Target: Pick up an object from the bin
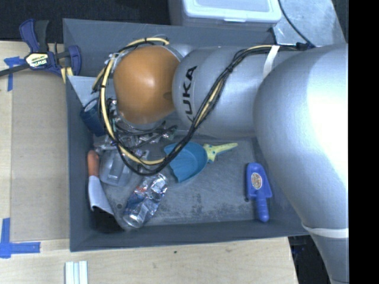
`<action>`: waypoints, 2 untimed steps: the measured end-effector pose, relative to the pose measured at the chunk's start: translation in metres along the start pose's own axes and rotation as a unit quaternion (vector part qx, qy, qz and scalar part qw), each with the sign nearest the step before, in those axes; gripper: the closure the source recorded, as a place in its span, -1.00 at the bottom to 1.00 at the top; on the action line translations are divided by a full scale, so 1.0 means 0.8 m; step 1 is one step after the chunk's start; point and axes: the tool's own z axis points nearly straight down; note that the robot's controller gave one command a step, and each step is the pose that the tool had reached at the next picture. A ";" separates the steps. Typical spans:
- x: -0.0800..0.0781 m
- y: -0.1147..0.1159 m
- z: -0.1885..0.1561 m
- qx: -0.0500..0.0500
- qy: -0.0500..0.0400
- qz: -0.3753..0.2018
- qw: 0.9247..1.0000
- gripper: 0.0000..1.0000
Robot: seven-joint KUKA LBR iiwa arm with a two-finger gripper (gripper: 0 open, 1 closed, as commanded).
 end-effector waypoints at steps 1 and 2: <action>0.000 0.005 -0.037 -0.006 0.003 -0.001 1.000 1.00; -0.001 0.003 -0.082 -0.004 0.001 0.000 1.000 1.00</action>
Offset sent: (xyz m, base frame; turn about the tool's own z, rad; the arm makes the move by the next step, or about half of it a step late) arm -0.0038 0.0013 0.0838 -0.0005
